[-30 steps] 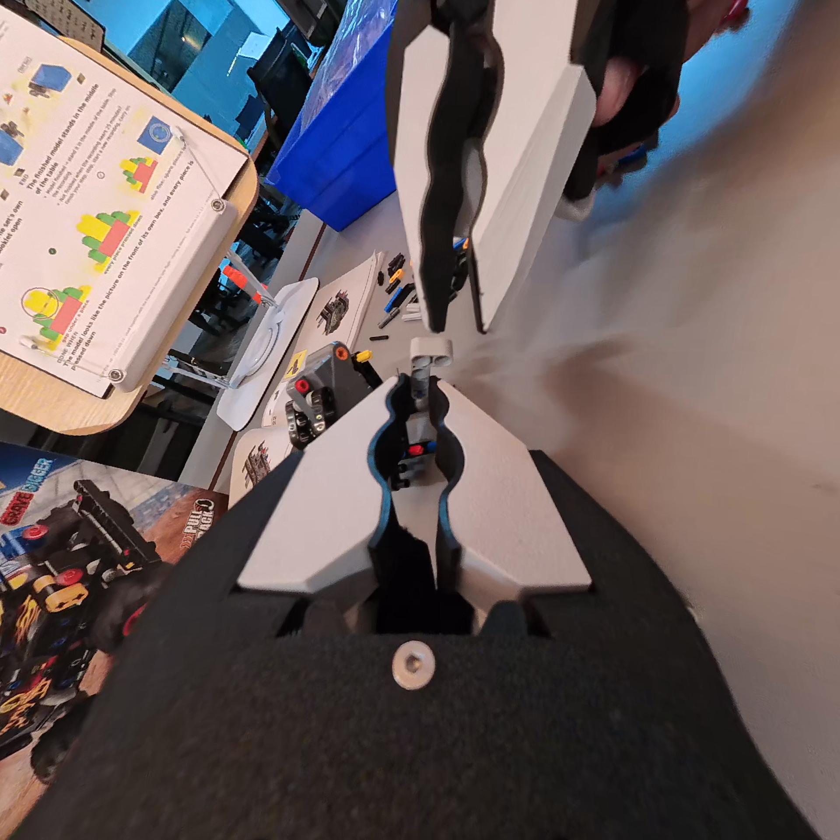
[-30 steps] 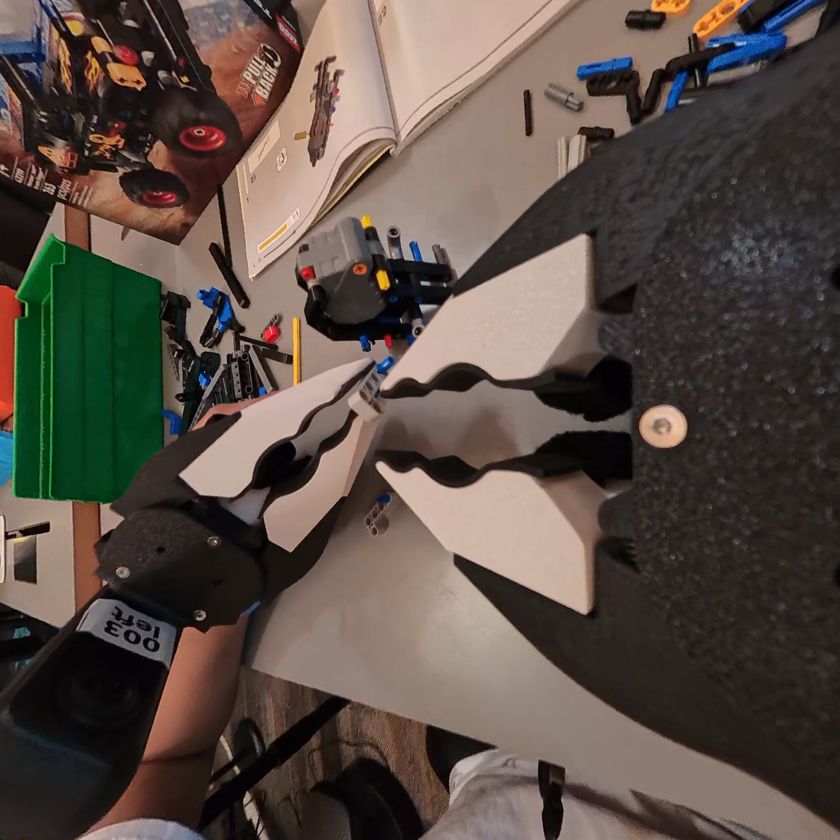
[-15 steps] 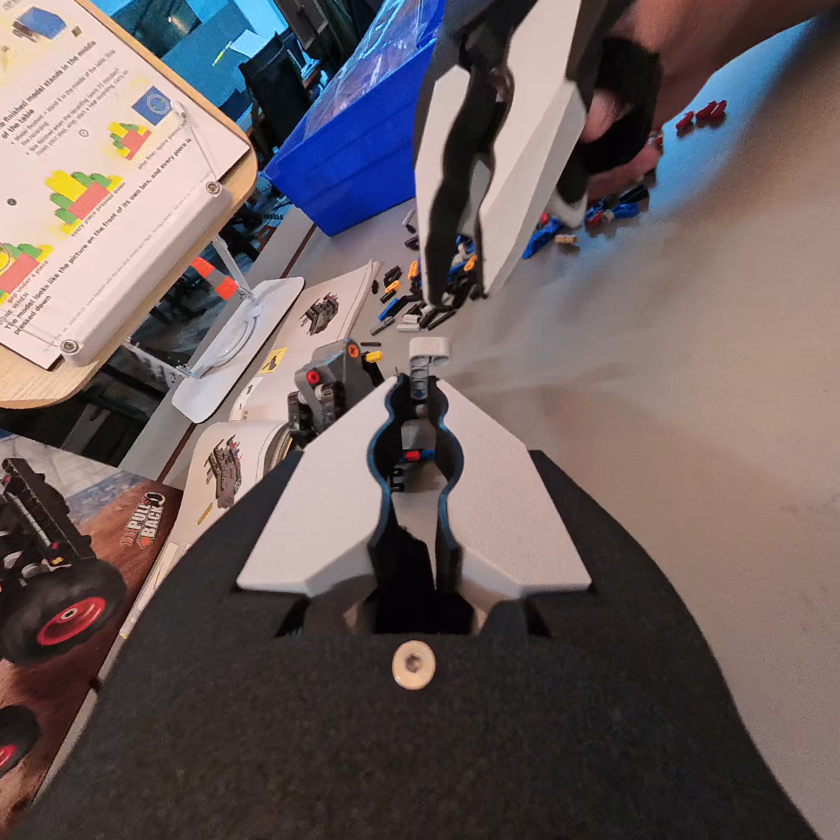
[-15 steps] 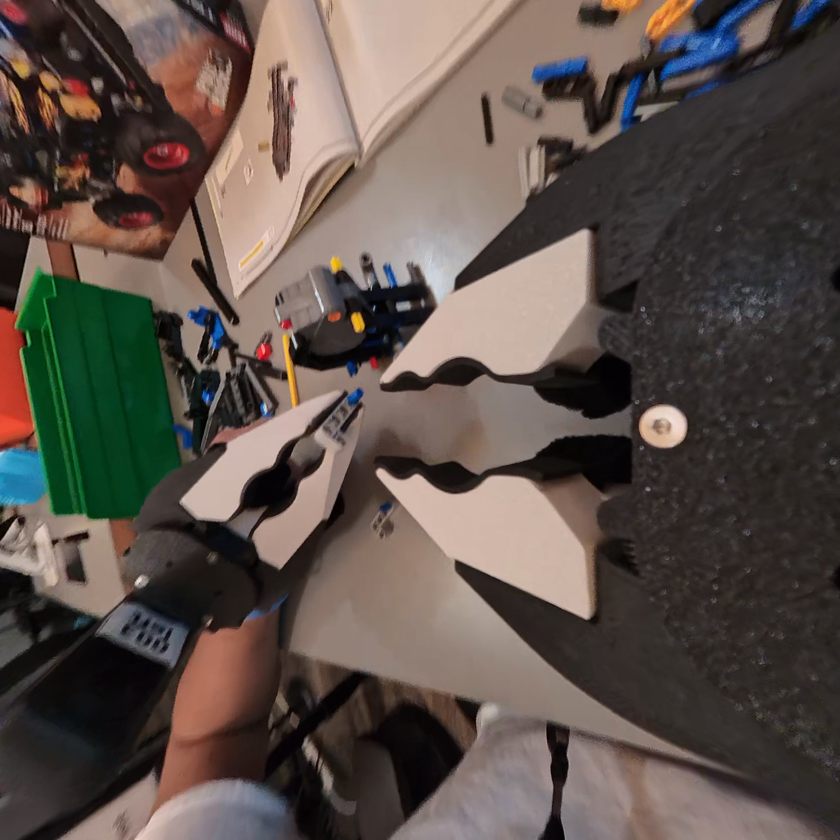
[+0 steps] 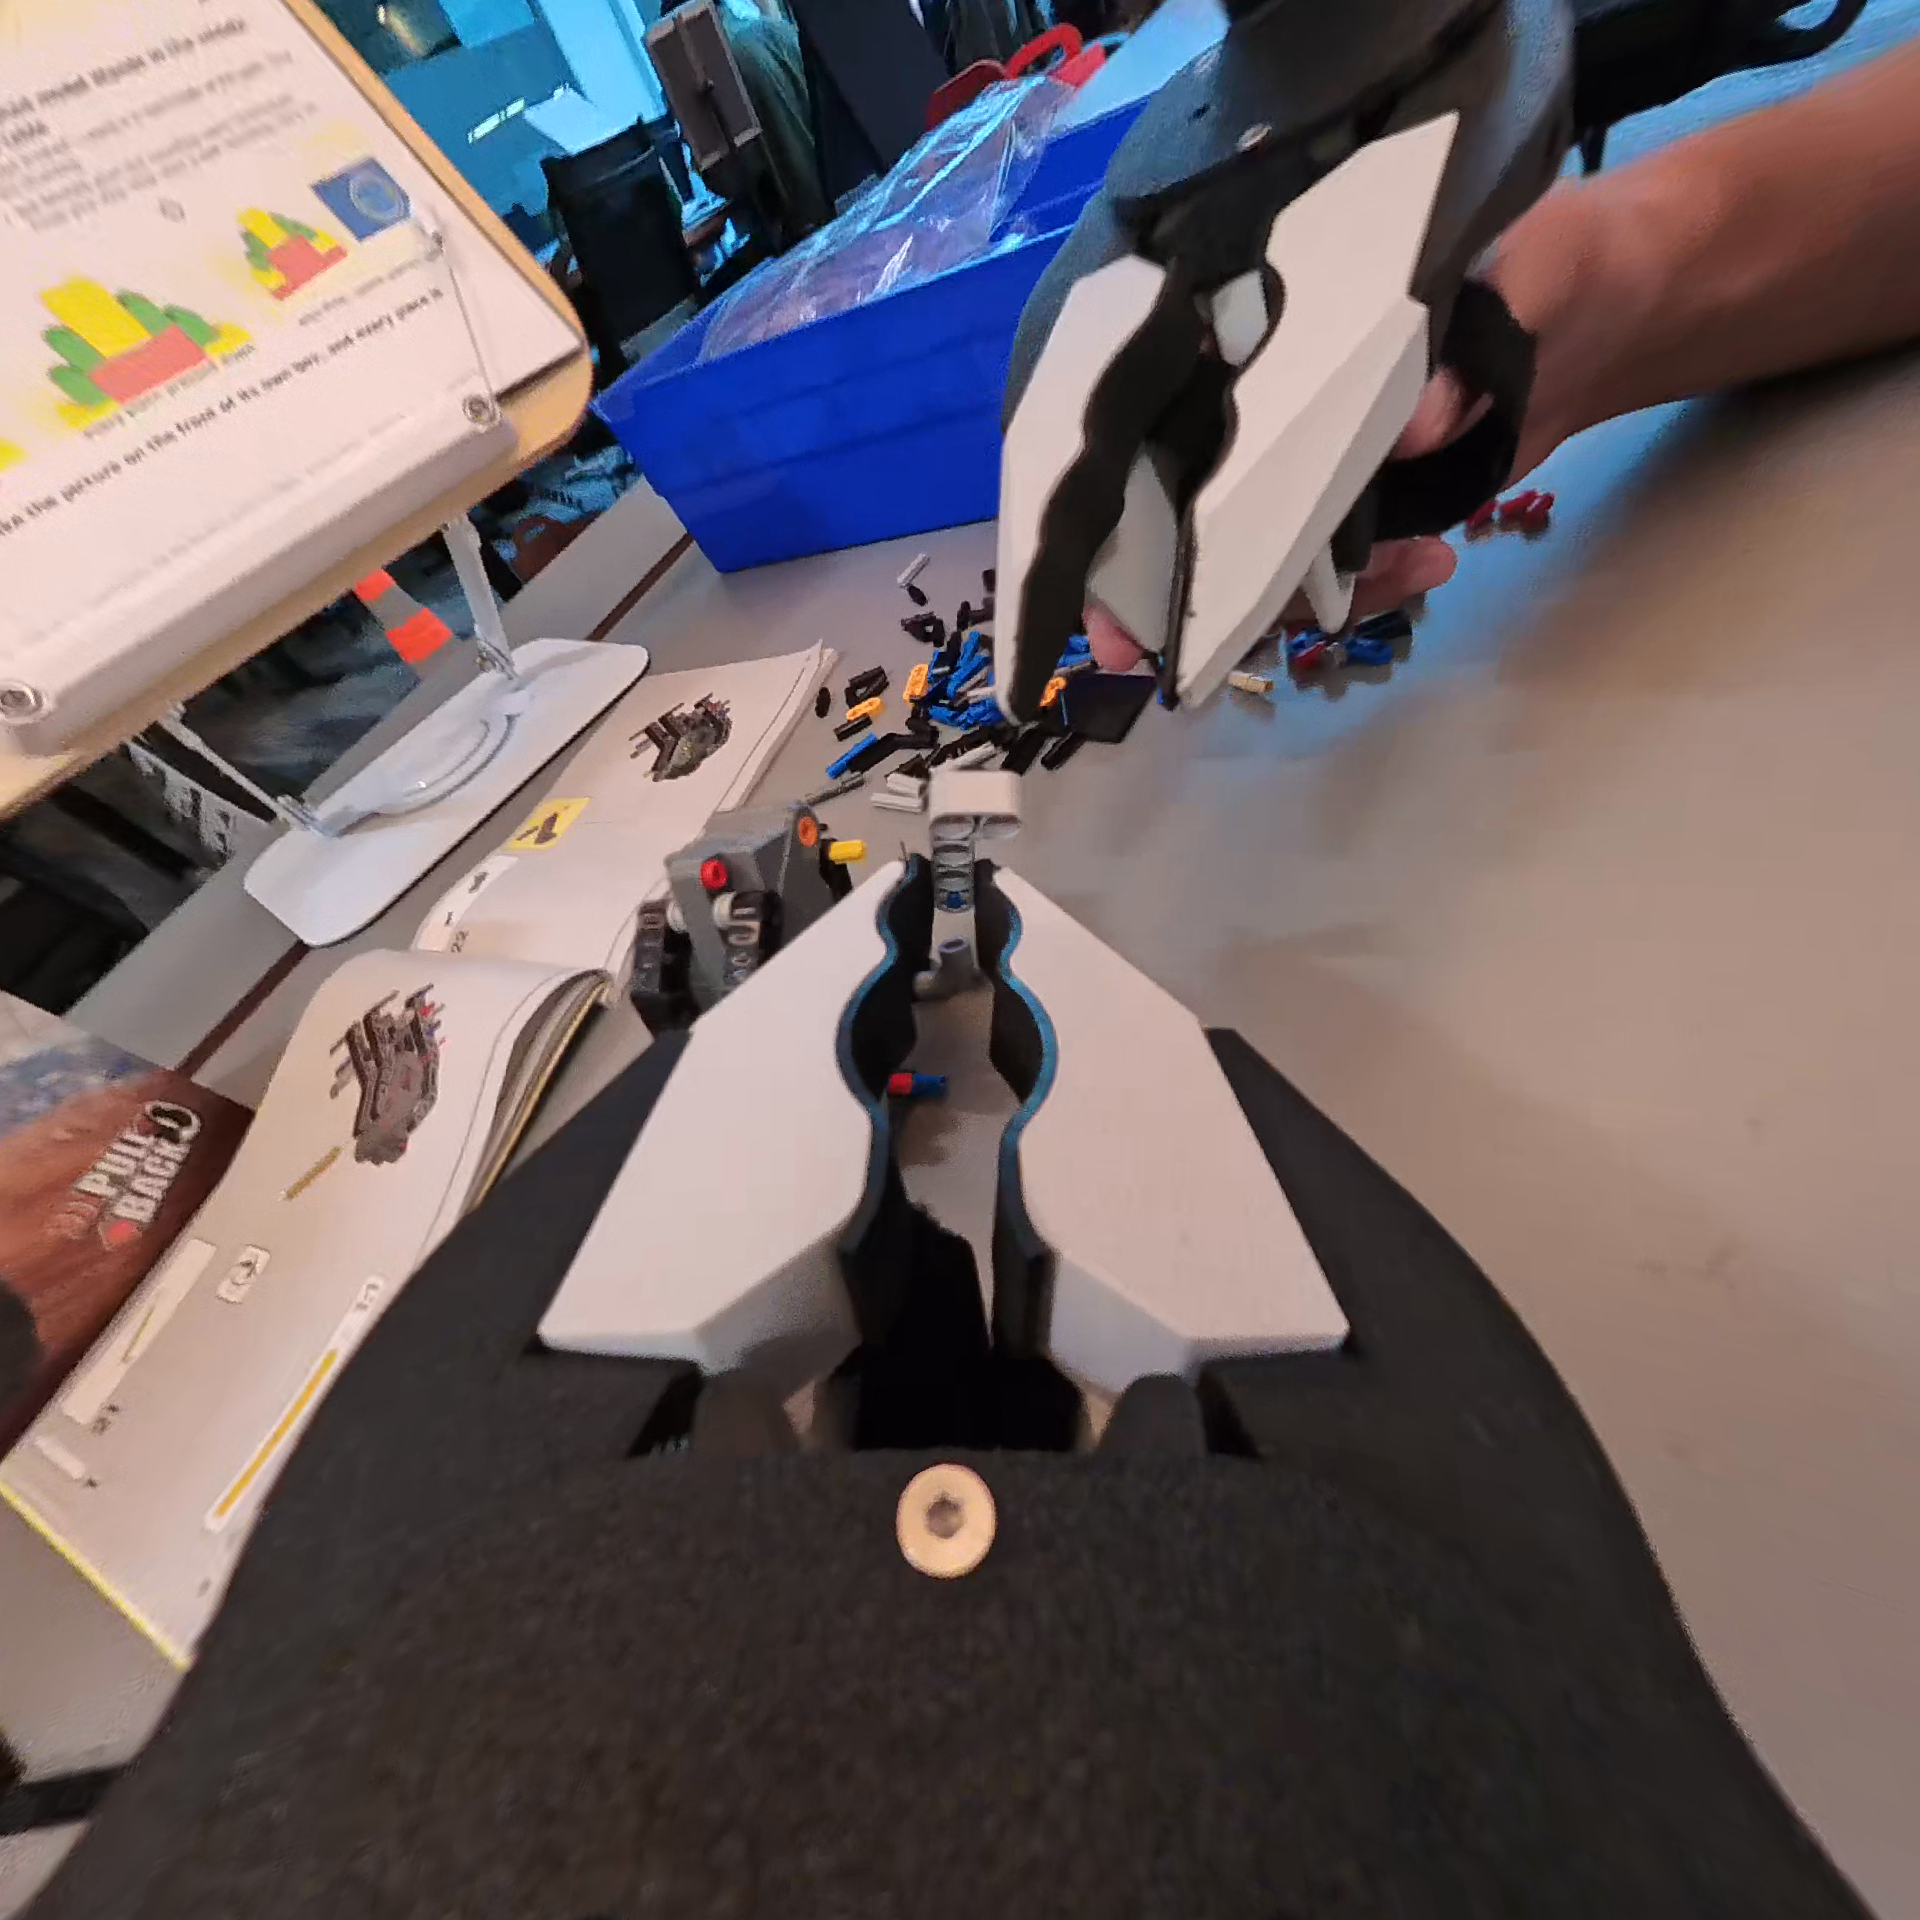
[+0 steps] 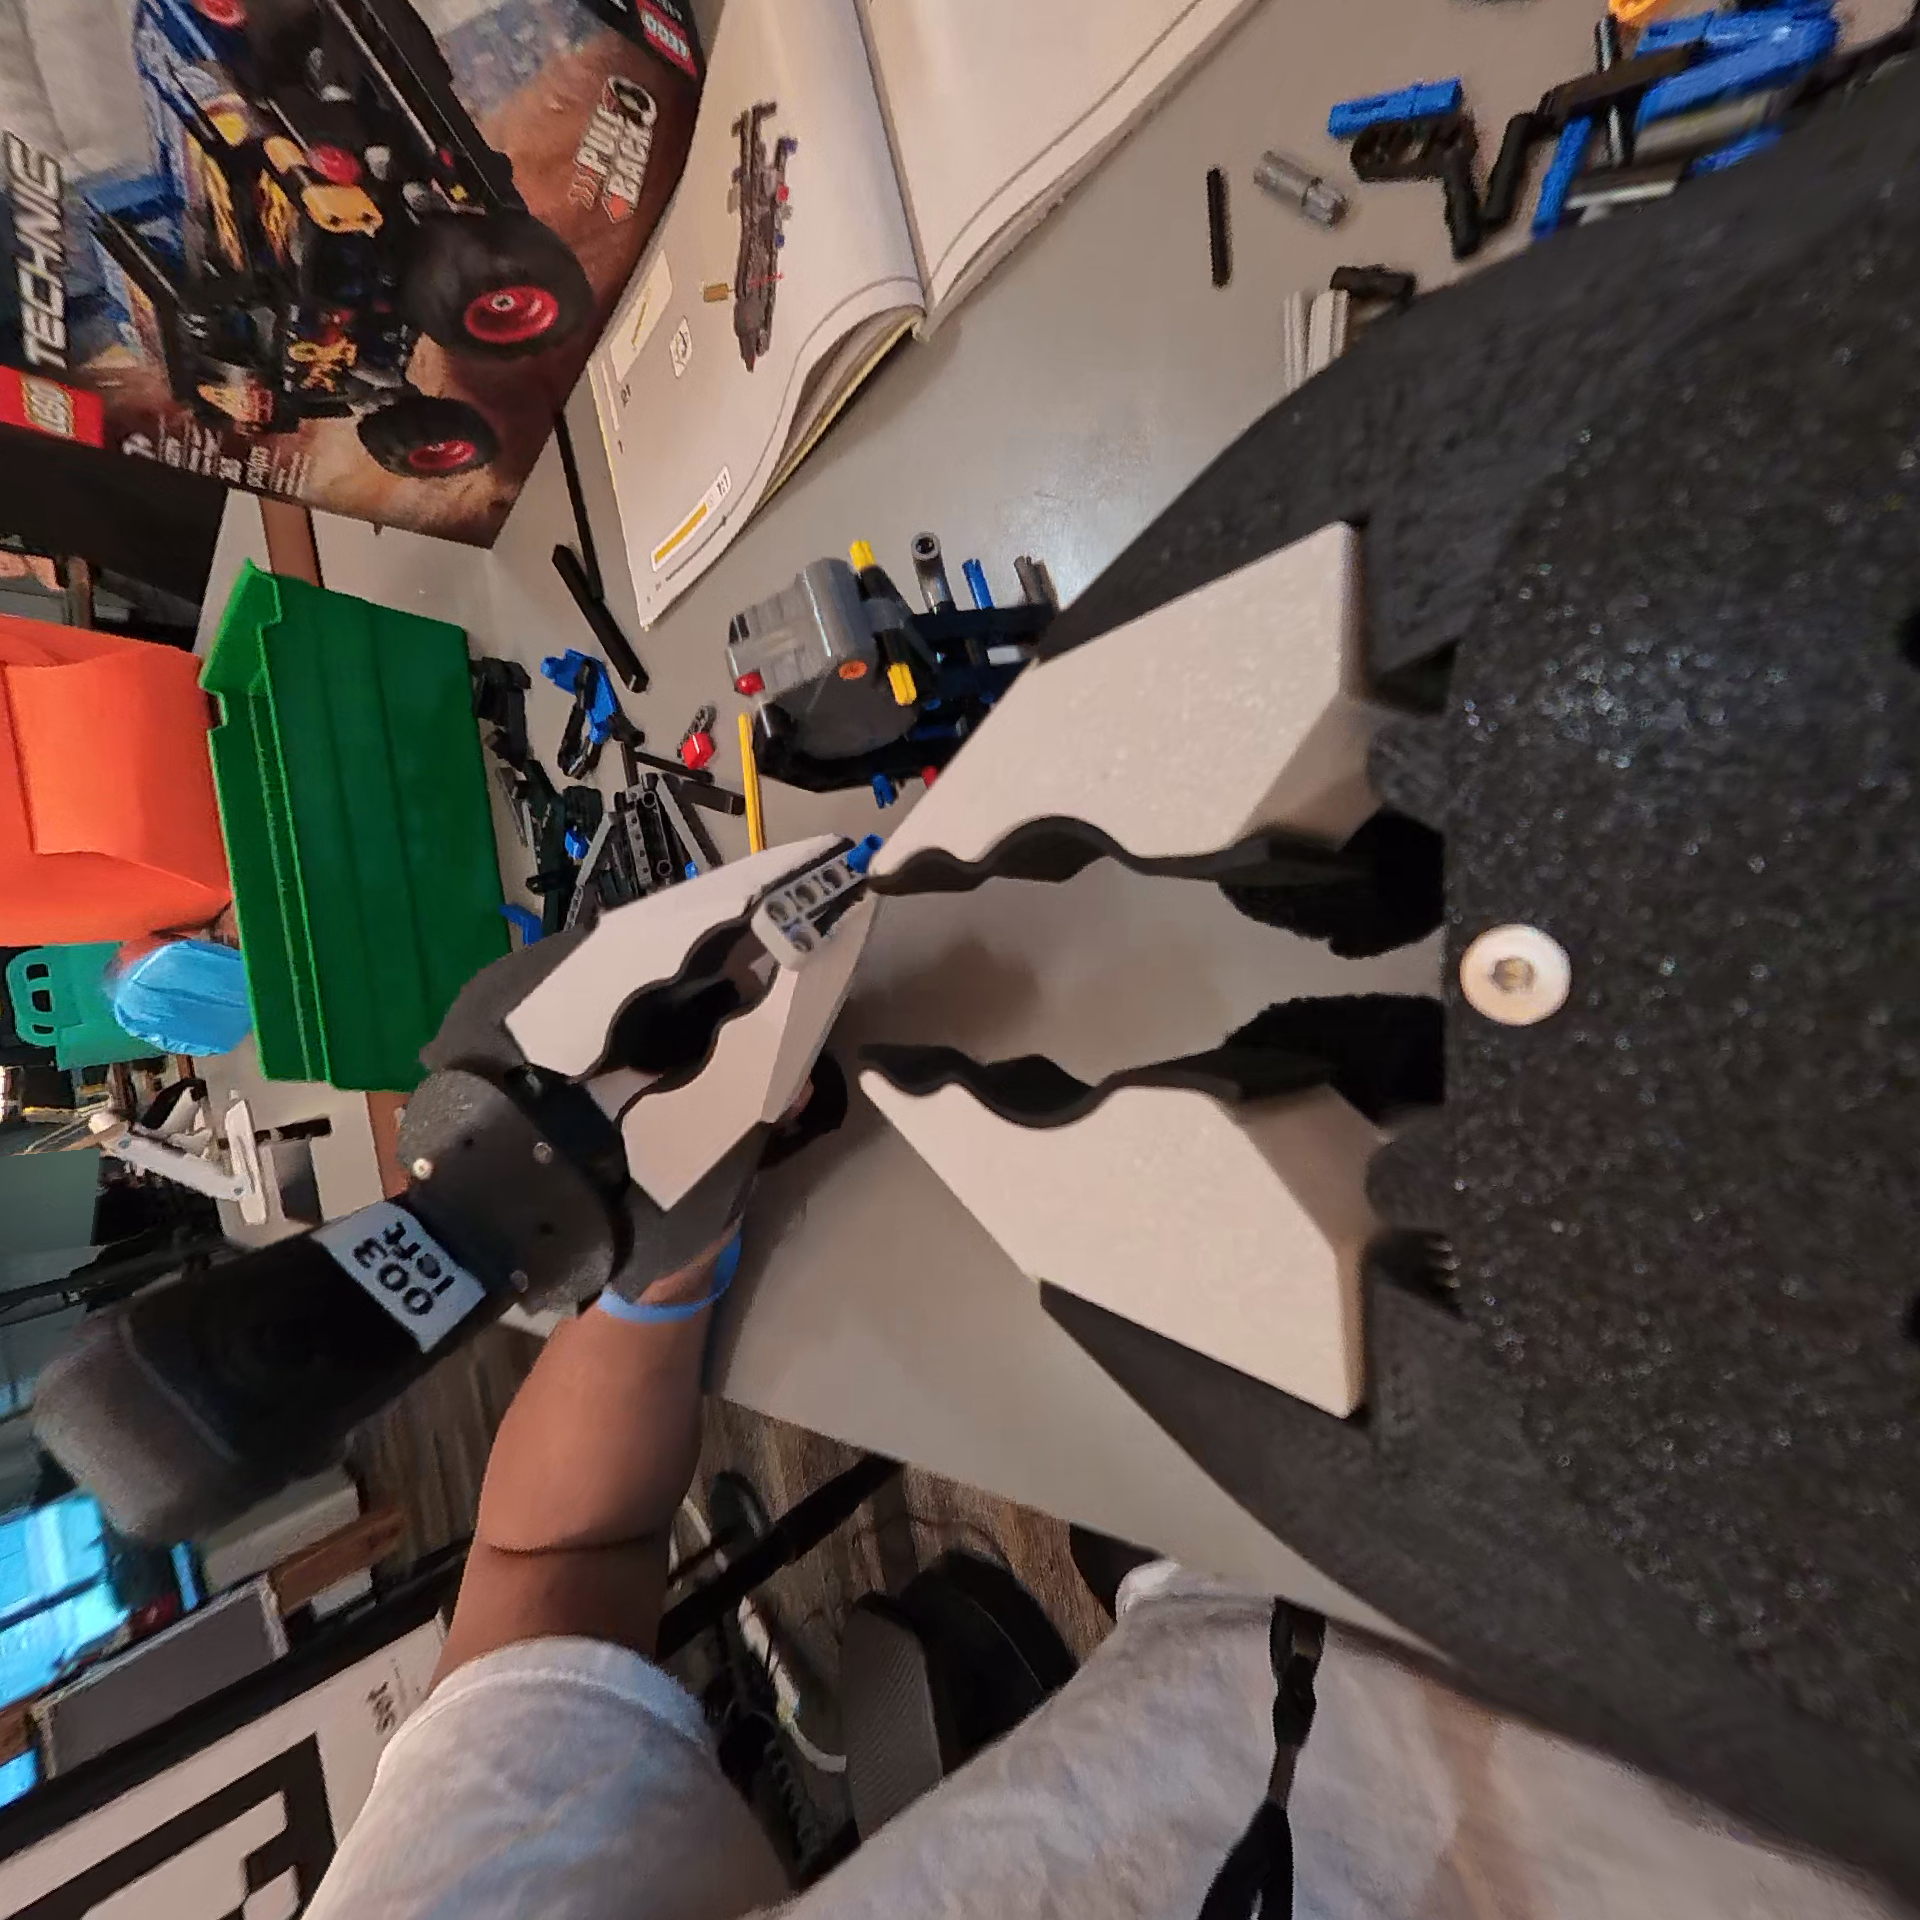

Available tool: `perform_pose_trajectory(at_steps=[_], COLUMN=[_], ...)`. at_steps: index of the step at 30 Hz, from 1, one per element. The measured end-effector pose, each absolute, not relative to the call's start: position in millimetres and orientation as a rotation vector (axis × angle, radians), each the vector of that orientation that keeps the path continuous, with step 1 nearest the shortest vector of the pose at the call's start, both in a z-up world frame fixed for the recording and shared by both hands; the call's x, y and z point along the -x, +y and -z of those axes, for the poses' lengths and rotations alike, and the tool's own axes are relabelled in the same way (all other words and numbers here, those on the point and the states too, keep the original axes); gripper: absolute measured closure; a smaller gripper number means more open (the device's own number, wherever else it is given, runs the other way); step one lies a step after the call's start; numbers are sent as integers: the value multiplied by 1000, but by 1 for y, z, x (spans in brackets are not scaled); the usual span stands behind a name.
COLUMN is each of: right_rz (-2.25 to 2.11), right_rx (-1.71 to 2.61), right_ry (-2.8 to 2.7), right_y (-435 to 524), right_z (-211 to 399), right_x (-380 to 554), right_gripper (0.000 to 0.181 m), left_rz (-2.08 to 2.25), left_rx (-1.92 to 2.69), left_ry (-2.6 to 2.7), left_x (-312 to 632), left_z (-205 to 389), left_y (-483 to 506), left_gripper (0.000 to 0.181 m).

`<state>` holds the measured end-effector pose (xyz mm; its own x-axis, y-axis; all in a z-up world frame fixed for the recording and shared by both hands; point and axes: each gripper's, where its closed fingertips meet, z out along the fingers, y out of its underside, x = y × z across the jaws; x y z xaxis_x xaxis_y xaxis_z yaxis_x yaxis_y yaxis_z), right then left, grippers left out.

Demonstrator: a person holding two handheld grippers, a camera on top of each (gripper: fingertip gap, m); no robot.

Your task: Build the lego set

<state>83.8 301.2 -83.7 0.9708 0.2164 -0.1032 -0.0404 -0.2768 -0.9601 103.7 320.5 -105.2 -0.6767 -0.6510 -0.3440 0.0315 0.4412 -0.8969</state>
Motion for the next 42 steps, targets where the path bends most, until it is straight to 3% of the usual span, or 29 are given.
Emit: perform_pose_trajectory(at_steps=[9, 28, 42], right_rz=[54, -33, -24], right_rx=[1909, 1904, 1977], right_ry=[-95, -15, -94], right_y=[316, 320, 303], right_z=[96, 100, 98], right_x=[-87, -89, -94], right_gripper=[159, 171, 174], left_rz=[1125, 734, 866], left_rx=[635, 557, 509], left_ry=[1990, 1907, 1939], left_x=[-110, -110, -100], left_z=[113, 115, 112], left_y=[321, 325, 309], left_gripper=[176, 176, 170])
